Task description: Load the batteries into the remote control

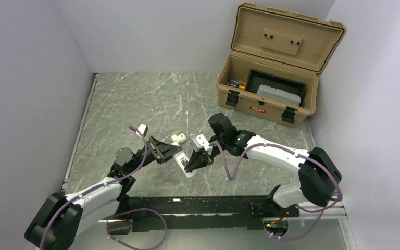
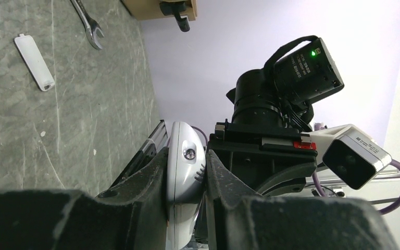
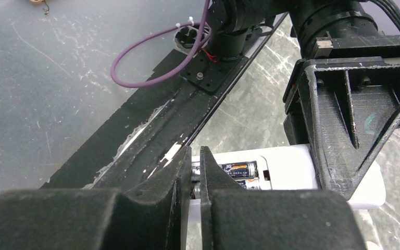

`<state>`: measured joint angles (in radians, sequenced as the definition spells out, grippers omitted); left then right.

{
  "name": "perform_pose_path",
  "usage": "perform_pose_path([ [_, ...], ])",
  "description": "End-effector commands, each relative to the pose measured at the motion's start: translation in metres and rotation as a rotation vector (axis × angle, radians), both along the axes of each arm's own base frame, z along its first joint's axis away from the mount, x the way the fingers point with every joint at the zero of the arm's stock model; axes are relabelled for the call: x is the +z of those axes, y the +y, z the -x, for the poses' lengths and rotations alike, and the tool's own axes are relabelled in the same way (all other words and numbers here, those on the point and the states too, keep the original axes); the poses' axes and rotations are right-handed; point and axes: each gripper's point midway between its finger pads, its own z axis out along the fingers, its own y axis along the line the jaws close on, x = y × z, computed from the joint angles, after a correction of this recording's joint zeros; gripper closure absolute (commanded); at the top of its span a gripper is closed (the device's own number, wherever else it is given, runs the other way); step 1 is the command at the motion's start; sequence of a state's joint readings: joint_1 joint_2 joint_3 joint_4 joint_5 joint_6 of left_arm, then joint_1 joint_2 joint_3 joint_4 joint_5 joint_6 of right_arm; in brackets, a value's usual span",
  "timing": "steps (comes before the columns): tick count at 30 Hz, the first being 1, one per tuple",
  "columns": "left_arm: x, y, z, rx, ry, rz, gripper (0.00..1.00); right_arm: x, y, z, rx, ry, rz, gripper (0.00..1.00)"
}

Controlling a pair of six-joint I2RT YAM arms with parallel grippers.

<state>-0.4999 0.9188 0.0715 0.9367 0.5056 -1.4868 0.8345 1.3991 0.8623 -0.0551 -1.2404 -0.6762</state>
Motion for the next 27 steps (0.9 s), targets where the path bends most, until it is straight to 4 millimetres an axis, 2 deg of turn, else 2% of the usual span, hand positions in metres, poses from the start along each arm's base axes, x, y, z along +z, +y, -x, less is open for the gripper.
perform_pose_path([
  [1,0.046,-0.003,0.017,-0.069,-0.109,0.12,1.0,-0.019,0.001,-0.019,-0.058,-0.04,0.08,0.89],
  [5,0.046,-0.003,0.016,-0.068,-0.112,0.116,1.0,-0.026,0.0,-0.02,-0.069,-0.029,0.117,0.88],
  [14,0.042,-0.004,0.015,-0.065,-0.11,0.101,1.0,-0.009,0.001,-0.017,-0.071,-0.037,0.056,0.84],
  [27,0.025,-0.004,0.01,-0.041,-0.105,0.027,1.0,0.069,0.001,-0.011,-0.133,-0.074,-0.206,0.61],
])
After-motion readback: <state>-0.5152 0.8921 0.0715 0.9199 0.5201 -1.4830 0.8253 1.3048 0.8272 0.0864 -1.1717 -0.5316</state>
